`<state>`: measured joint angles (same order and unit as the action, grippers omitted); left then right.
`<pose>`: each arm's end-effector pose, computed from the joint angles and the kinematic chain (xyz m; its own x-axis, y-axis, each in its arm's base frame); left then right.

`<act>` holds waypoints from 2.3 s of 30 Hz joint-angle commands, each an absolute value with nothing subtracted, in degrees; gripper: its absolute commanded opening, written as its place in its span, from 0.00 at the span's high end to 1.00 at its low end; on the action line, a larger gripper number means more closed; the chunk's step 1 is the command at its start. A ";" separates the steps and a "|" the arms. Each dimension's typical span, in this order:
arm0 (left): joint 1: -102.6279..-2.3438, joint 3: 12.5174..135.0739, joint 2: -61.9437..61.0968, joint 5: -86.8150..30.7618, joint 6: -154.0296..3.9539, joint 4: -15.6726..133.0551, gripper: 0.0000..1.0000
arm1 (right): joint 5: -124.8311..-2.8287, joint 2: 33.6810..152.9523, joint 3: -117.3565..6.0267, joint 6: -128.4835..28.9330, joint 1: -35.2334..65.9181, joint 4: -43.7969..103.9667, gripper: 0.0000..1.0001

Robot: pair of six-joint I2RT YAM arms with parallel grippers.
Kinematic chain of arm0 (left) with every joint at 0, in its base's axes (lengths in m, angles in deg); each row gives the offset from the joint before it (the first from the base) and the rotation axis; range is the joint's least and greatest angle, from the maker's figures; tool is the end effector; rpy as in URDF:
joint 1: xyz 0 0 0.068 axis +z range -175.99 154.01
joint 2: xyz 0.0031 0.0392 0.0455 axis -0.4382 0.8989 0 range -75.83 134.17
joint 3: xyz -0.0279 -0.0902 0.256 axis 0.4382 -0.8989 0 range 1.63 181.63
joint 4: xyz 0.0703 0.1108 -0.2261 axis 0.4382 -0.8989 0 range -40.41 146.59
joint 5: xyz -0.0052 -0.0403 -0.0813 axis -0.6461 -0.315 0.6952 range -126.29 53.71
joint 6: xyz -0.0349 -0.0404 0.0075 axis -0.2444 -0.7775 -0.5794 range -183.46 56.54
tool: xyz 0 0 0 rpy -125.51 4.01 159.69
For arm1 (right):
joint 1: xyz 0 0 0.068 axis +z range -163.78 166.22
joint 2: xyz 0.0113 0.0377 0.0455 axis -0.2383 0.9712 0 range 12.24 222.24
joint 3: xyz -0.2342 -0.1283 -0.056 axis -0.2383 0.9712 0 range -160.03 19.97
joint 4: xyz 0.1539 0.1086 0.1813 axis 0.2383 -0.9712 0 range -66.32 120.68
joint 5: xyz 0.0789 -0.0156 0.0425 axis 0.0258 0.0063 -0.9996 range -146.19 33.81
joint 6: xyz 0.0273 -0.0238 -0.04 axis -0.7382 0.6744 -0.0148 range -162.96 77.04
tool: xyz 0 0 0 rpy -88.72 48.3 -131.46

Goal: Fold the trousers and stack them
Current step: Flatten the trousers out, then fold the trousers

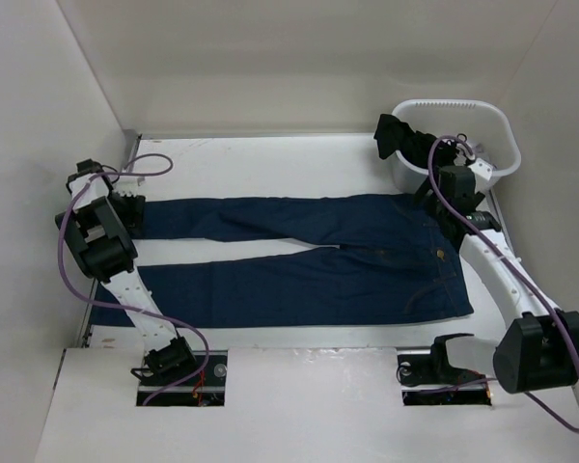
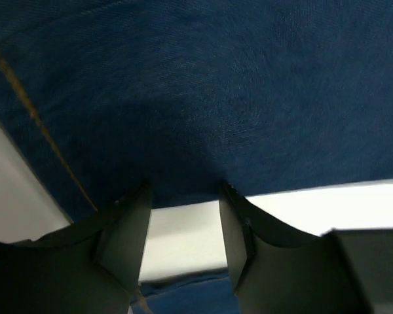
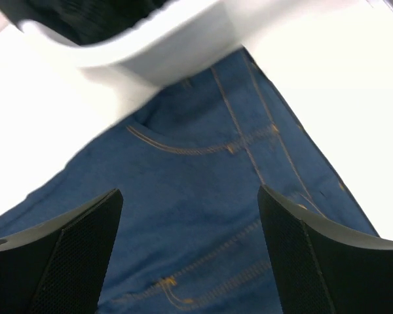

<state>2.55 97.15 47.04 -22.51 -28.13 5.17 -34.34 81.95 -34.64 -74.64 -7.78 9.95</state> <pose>0.3815 0.1977 0.1695 -0.9477 0.1240 -0.2940 0.1530 0.9852 -0.0779 0.2672 0.0147 0.2925 -0.3889 0.4492 -0.8043 0.4786 0.8445 0.2403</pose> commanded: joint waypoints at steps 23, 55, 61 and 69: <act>0.25 80.38 36.15 -37.79 -15.56 9.41 0.81 | -41.16 126.05 -56.15 -55.62 -3.28 -15.71 0.07; 7.72 96.55 39.66 -30.75 -28.21 8.60 0.54 | -35.27 117.01 -70.56 -49.38 -5.93 -4.21 0.12; 8.34 96.11 39.31 -31.01 -28.30 9.56 0.54 | -35.97 113.66 -71.00 -49.90 -3.73 -5.18 0.14; 8.60 97.60 42.55 -31.01 -30.15 9.74 0.52 | -38.43 104.89 -51.53 -78.15 -1.17 -1.95 0.10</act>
<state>8.25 96.19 43.54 -31.32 -29.39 8.43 -36.33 109.16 -59.58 -61.79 -1.66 -4.15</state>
